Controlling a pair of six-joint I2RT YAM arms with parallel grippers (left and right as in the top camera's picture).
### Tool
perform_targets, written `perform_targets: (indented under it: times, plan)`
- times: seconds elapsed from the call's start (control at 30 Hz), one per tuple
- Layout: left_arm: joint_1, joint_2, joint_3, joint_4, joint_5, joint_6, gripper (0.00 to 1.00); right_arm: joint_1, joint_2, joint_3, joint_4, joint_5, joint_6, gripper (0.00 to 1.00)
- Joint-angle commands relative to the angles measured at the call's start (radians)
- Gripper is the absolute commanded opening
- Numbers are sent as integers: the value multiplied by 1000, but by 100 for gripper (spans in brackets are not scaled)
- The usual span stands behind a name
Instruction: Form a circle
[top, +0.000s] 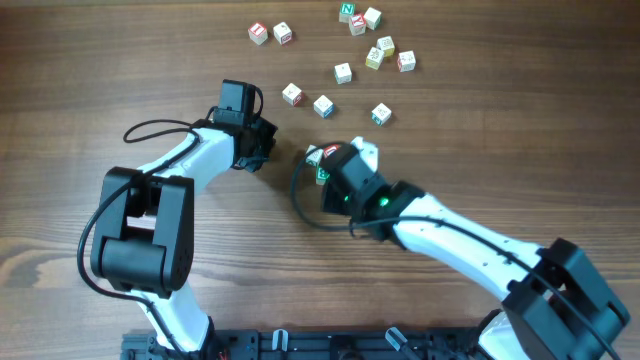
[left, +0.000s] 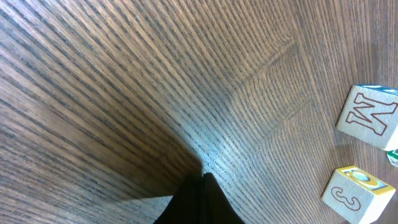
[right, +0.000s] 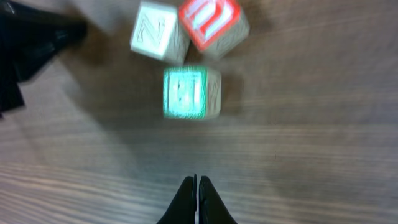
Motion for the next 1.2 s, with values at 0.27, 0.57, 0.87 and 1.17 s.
perform_targets:
  times: [0.27, 0.57, 0.87, 1.17]
  plan:
    - [3, 93, -72, -41, -105, -14, 4, 6, 167, -32, 114, 68, 143, 5]
    - [3, 93, -72, -38, -105, -13, 4, -5, 203, -32, 172, 89, 141, 5]
    - [3, 93, -72, -38, -106, -13, 4, -25, 204, -32, 190, 121, 142, 5]
    - [3, 93, -72, -38, -106, -13, 4, -24, 204, -32, 212, 71, 115, 5]
